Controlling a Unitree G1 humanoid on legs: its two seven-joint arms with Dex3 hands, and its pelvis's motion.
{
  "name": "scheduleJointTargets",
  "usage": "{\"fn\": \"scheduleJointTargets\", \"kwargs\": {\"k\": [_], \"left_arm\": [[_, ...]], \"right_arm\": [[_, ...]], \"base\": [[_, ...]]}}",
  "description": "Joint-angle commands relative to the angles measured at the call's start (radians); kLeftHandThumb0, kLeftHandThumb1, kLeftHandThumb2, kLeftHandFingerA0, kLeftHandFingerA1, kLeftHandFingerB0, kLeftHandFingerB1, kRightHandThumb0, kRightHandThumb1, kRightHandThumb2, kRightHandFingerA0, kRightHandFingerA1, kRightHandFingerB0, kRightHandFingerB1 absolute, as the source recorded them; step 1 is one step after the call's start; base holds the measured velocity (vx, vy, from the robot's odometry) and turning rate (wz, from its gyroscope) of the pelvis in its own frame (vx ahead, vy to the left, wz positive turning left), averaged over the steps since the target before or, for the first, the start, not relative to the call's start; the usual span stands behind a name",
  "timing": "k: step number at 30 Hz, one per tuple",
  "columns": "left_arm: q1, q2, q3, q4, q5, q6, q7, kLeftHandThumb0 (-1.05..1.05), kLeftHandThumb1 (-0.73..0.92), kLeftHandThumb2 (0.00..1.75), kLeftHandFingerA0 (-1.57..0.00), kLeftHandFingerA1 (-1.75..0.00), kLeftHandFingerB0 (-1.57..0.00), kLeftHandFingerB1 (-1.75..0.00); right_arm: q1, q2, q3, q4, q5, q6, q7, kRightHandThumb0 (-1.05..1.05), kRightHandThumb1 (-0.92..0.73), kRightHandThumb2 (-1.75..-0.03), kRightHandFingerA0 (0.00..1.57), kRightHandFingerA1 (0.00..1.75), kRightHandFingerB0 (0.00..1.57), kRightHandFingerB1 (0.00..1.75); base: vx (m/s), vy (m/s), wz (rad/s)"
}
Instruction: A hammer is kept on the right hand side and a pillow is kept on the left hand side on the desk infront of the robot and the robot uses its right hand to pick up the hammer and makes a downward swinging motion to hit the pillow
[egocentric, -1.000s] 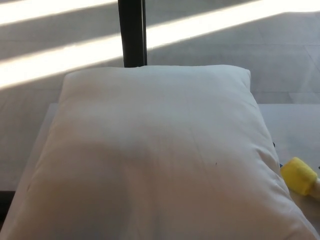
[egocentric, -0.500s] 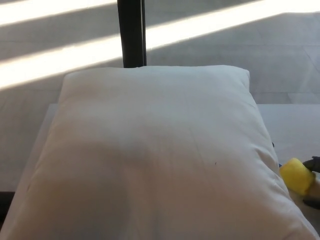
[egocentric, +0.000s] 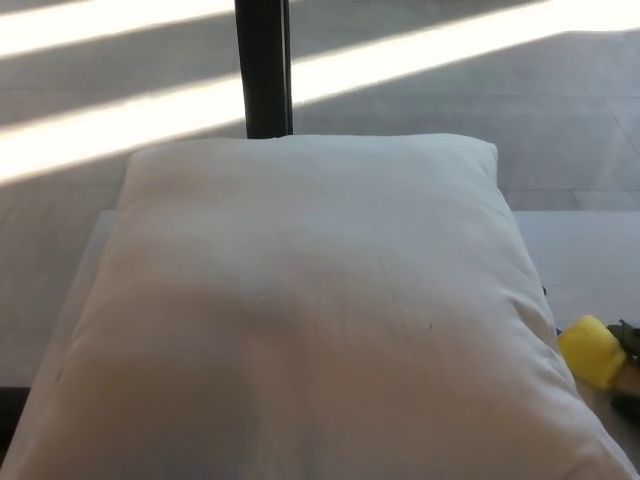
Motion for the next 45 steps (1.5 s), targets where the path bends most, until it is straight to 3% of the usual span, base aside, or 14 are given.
{"fn": "scheduleJointTargets", "kwargs": {"k": [1, 7, 12, 14, 15, 17, 19, 20, 23, 25, 34, 36, 42, 45], "left_arm": [[-0.002, 0.007, 0.002, 0.012, -0.005, -0.017, 0.0, -0.66, 0.74, 0.63, -0.6, -0.51, -0.49, -0.42], [-0.005, 0.008, -0.013, 0.018, 0.009, -0.021, -0.001, -0.66, 0.76, 0.64, -0.6, -0.5, -0.5, -0.41], [-0.004, 0.008, -0.01, 0.015, 0.0, -0.027, -0.022, -0.66, 0.76, 0.63, -0.6, -0.53, -0.48, -0.42], [-0.002, 0.007, -0.009, 0.014, 0.0, -0.032, -0.021, -0.65, 0.76, 0.63, -0.6, -0.53, -0.49, -0.43], [-0.01, 0.009, -0.009, 0.018, 0.002, -0.03, -0.008, -0.66, 0.74, 0.63, -0.6, -0.5, -0.51, -0.42], [-0.016, 0.013, -0.014, 0.018, 0.008, -0.029, -0.005, -0.65, 0.75, 0.63, -0.62, -0.52, -0.51, -0.42], [-0.016, 0.012, -0.016, 0.017, 0.008, -0.034, -0.006, -0.66, 0.75, 0.63, -0.63, -0.55, -0.52, -0.43], [-0.016, 0.015, -0.016, 0.019, 0.008, -0.033, -0.008, -0.67, 0.74, 0.62, -0.61, -0.52, -0.51, -0.42], [-0.022, 0.02, -0.013, 0.029, 0.006, -0.025, -0.001, -0.66, 0.74, 0.63, -0.61, -0.5, -0.51, -0.42], [-0.022, 0.019, -0.016, 0.032, 0.009, -0.029, 0.001, -0.65, 0.75, 0.63, -0.61, -0.48, -0.5, -0.41], [-0.018, 0.019, -0.016, 0.028, 0.005, -0.03, -0.003, -0.65, 0.76, 0.63, -0.62, -0.52, -0.51, -0.42], [-0.018, 0.018, -0.014, 0.028, 0.004, -0.031, 0.001, -0.65, 0.75, 0.63, -0.63, -0.52, -0.51, -0.41], [-0.01, 0.018, -0.005, 0.031, -0.001, -0.036, -0.002, -0.63, 0.76, 0.63, -0.63, -0.52, -0.52, -0.43], [-0.005, 0.022, -0.005, 0.029, 0.0, -0.032, -0.007, -0.64, 0.75, 0.63, -0.63, -0.52, -0.5, -0.42]], "right_arm": [[0.048, 0.067, -0.013, 0.102, -0.052, 0.026, -0.104, -0.46, -0.66, -0.6, 0.86, 1.12, 0.29, 0.34], [0.069, 0.144, -0.058, 0.115, -0.06, -0.027, -0.252, -0.24, -0.72, -0.61, 0.88, 1.43, 0.6, 0.42], [0.067, 0.141, -0.021, 0.109, -0.112, -0.049, -0.258, -0.23, -0.62, -0.58, 0.85, 1.46, 0.93, 0.62], [0.063, 0.144, -0.011, 0.118, -0.126, -0.042, -0.262, -0.24, -0.69, -0.63, 0.82, 1.55, 0.87, 0.83], [0.053, 0.129, 0.004, 0.127, -0.139, -0.045, -0.235, -0.21, -0.72, -0.63, 0.76, 1.68, 0.66, 1.45], [0.039, 0.098, 0.032, 0.14, -0.173, -0.057, -0.221, -0.23, -0.73, -0.63, 0.78, 1.66, 0.69, 1.22], [0.039, 0.087, 0.036, 0.148, -0.172, -0.08, -0.247, -0.2, -0.7, -0.64, 0.84, 1.66, 0.7, 1.35], [0.041, 0.073, 0.036, 0.148, -0.173, -0.102, -0.259, -0.23, -0.65, -0.7, 0.83, 1.54, 0.86, 0.7], [0.05, 0.043, 0.035, 0.145, -0.175, -0.155, -0.293, -0.22, -0.63, -0.75, 0.85, 1.59, 0.89, 0.79], [0.05, 0.02, 0.049, 0.145, -0.189, -0.158, -0.27, -0.31, -0.75, -0.7, 0.83, 1.47, 0.8, 0.55], [0.058, -0.029, 0.018, 0.165, -0.155, -0.227, -0.22, -0.32, -0.76, -0.72, 0.79, 1.39, 0.77, 0.6], [0.067, -0.042, 0.004, 0.163, -0.156, -0.23, -0.241, -0.32, -0.71, -0.74, 0.79, 1.52, 0.8, 0.72], [0.086, -0.067, -0.093, 0.177, -0.1, -0.25, -0.217, -0.28, -0.67, -0.72, 0.86, 1.45, 0.69, 0.55], [0.085, -0.064, -0.213, 0.187, 0.009, -0.184, -0.126, -0.28, -0.74, -0.76, 0.82, 1.45, 0.7, 0.86]], "base": [[0.0, 0.0, 0.0], [0.0, 0.0, 0.0], [0.0, 0.0, 0.0], [0.0, 0.0, 0.0], [0.0, 0.0, 0.0], [0.0, 0.0, 0.0], [0.0, 0.0, 0.0], [0.0, 0.0, 0.0], [0.0, 0.0, 0.0], [0.0, 0.0, 0.0], [0.0, 0.0, 0.0], [0.0, 0.0, 0.0], [0.0, 0.0, 0.0], [0.0, 0.0, 0.0]]}}
